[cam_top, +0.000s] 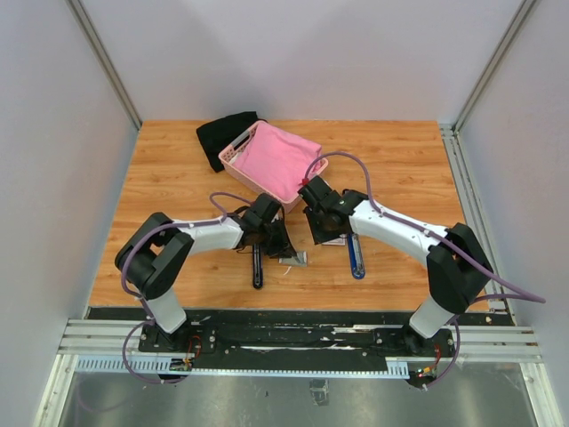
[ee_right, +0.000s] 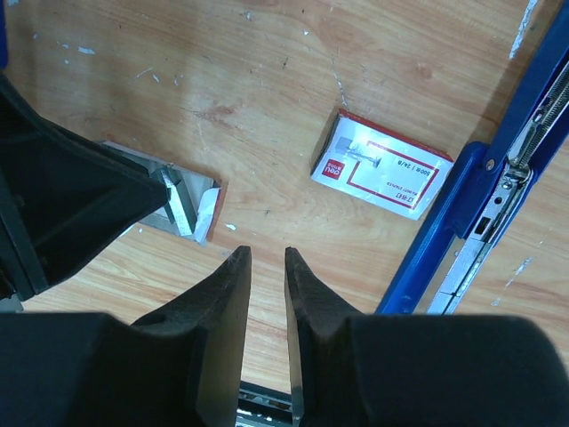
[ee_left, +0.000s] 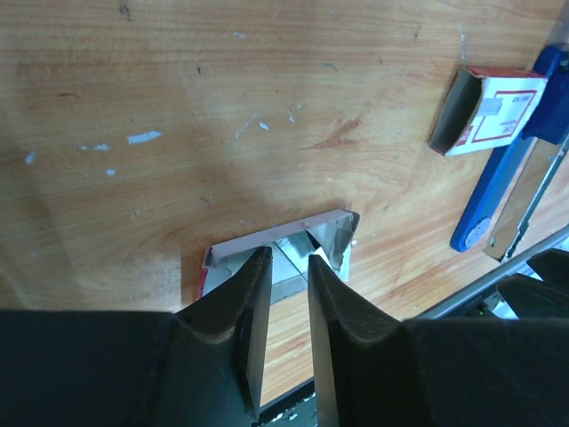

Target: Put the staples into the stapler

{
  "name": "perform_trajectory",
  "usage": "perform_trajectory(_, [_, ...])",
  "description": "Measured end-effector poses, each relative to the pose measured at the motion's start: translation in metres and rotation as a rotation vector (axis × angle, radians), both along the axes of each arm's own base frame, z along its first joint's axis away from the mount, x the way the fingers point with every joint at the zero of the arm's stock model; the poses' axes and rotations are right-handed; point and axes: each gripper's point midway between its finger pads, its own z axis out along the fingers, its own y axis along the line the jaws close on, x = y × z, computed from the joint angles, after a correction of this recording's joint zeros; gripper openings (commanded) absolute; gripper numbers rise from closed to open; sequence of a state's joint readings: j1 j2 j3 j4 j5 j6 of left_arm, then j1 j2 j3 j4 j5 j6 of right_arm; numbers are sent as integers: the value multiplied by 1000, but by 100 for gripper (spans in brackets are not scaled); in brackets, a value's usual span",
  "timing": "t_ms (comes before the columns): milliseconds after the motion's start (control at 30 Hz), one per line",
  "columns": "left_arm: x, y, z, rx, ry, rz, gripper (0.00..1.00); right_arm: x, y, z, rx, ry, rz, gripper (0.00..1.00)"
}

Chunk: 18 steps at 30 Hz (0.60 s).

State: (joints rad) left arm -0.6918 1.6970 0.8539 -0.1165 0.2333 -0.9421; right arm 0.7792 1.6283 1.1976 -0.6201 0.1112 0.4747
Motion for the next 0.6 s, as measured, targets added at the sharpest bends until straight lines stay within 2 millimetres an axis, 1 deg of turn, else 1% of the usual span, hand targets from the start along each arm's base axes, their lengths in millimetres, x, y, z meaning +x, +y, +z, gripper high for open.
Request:
perform_trajectory(233, [3,2,-4,37,16,14,24,0,-3,-5,6,8,-7,22])
perform_trajectory(400, [5,3,-6,61,23,21,21,4,-6,-7,10,10,-23,22])
perform_trajectory(600, [4,8,-8,95,34,20,12,3,-10,-13,11,15,-39,21])
